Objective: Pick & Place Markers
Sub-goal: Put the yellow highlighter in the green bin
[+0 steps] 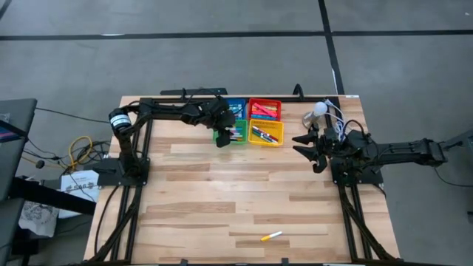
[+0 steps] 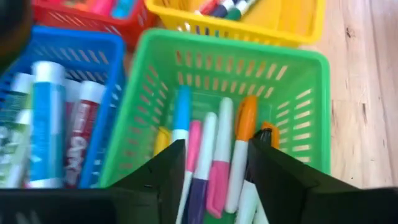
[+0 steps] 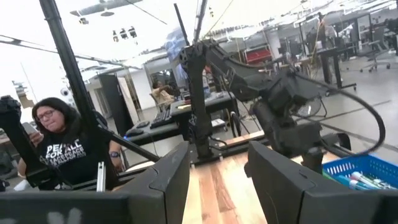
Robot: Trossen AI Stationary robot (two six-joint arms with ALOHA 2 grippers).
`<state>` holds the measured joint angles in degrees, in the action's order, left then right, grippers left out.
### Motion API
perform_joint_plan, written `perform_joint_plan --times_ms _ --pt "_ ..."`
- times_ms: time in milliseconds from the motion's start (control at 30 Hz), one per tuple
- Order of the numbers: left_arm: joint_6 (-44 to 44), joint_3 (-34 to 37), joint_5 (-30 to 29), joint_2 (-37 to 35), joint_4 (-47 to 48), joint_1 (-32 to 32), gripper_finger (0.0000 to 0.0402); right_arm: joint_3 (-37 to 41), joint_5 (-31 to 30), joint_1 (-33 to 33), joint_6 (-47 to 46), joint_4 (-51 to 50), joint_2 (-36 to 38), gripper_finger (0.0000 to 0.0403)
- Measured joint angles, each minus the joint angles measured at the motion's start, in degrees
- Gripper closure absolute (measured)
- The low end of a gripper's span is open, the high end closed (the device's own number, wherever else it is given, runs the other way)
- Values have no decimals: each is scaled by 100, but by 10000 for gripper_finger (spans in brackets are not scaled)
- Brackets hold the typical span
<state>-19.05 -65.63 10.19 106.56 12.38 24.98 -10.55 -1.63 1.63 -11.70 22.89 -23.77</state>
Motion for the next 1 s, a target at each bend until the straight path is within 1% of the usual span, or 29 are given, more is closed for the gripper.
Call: perform_joint_plan --times_ms 67,167,267,333,400,467,633,733,833,1000 --pt "2 0 -127 -129 0 -27 216 0 2 0 0 -8 -2 250" --pt "17 0 -159 -452 -1 -96 199 1 4 0 2 -8 0 247" --pt "397 0 -157 -831 -37 -249 191 0 8 0 -29 -9 -3 245" --pt "841 0 -160 -1066 -45 -422 189 0 9 0 -31 -41 -4 246" --pt "1228 0 -162 -1291 -46 -678 188 2 9 0 -31 -117 -4 247" --pt "1429 0 -156 -1461 -81 -1030 187 2 11 0 -31 -180 -12 249" --pt "1550 0 -141 -1736 -128 -1968 187 0 11 -4 -33 -185 -15 249" --pt "1607 0 -160 -1807 -199 -2468 189 2 11 -4 -33 -185 -17 247" --pt "1897 0 -389 -1809 -302 -2887 194 2 11 -4 -35 -180 -15 245" --pt "2378 0 -481 -1809 -363 -3344 201 0 11 -4 -49 -142 -15 248"
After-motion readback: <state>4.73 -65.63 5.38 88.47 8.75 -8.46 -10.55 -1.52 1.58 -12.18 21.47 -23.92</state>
